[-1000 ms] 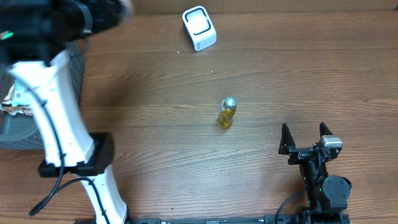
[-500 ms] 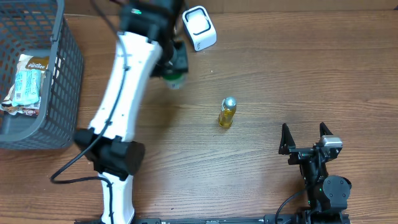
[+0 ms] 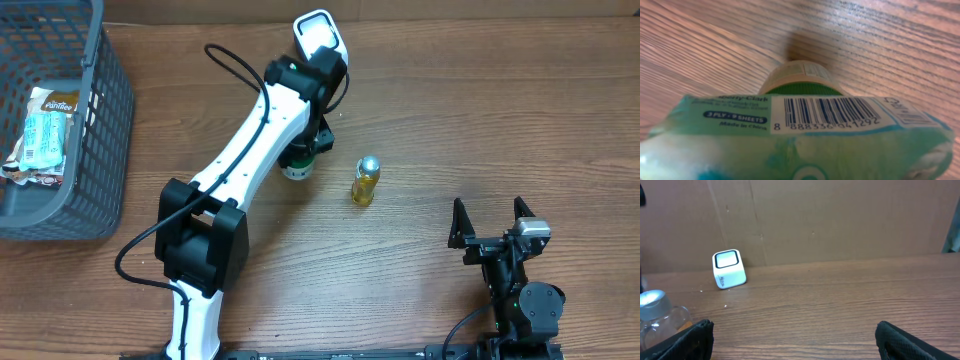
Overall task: Scan the item barcode
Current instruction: 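Carry the green tissue pack with the left gripper under the scanner, then place the green tissue pack on the table beside the bottle, then reach the left gripper into the basket and grasp the snack bag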
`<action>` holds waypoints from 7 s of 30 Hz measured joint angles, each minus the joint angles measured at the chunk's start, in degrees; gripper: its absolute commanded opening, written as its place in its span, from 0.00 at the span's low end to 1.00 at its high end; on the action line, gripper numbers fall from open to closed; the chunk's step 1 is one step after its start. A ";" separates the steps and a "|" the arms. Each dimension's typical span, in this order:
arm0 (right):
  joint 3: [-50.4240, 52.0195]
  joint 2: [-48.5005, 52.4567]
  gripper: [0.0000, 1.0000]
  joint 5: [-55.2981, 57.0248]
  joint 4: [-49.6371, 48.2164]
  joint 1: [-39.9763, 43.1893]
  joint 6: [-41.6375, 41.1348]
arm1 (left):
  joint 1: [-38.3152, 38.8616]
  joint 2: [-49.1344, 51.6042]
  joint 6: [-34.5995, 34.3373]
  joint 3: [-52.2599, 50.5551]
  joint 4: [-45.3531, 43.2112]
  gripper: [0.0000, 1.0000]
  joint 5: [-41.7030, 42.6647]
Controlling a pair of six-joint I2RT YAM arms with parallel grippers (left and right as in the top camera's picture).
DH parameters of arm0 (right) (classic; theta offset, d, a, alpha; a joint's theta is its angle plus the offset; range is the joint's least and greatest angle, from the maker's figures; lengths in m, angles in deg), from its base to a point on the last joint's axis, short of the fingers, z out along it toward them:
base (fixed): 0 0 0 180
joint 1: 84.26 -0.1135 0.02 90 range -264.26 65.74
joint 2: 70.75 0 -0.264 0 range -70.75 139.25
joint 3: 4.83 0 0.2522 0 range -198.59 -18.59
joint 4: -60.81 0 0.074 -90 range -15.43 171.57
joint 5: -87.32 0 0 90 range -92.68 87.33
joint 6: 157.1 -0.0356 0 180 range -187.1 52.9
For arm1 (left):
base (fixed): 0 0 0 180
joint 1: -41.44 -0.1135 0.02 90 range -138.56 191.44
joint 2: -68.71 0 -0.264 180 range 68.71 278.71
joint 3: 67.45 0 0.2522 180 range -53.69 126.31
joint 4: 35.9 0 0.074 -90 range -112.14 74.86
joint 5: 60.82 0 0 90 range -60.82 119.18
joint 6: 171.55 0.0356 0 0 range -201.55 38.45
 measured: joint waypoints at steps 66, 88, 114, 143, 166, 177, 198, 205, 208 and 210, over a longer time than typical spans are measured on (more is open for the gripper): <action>0.00 0.00 1.00 0.00 0.00 0.00 0.02 | -7.08 -0.02 25.05 14.14 6.32 1.00 1.70; 0.00 0.00 1.00 0.00 -0.02 0.00 0.00 | -34.40 -18.40 44.81 35.82 19.80 1.00 -6.84; 0.00 0.00 1.00 0.00 0.00 0.00 0.00 | -61.75 -5.29 58.10 33.75 10.62 1.00 -4.07; 0.00 0.00 1.00 0.00 0.00 0.00 0.00 | -62.73 22.29 69.88 31.98 3.56 0.99 -3.04; 0.00 0.00 1.00 0.00 0.02 0.00 0.00 | -62.73 22.43 70.07 23.37 -4.83 1.00 -3.15; 0.00 0.00 1.00 0.00 0.02 0.00 0.02 | -62.73 21.20 71.10 21.05 -6.08 0.46 -4.87; 0.00 0.00 1.00 0.00 0.00 0.00 0.00 | -62.38 2.49 57.13 35.82 -0.15 0.16 1.90; 0.00 0.00 1.00 0.00 0.02 0.00 -0.02 | -58.12 -12.41 52.17 37.53 4.83 0.16 8.61; 0.00 0.00 1.00 0.00 0.00 0.00 -0.02 | -53.13 -15.47 51.47 37.77 9.75 0.16 10.19; 0.00 0.00 1.00 -0.02 0.00 0.00 0.00 | -49.86 -15.76 51.30 37.81 12.96 0.16 10.80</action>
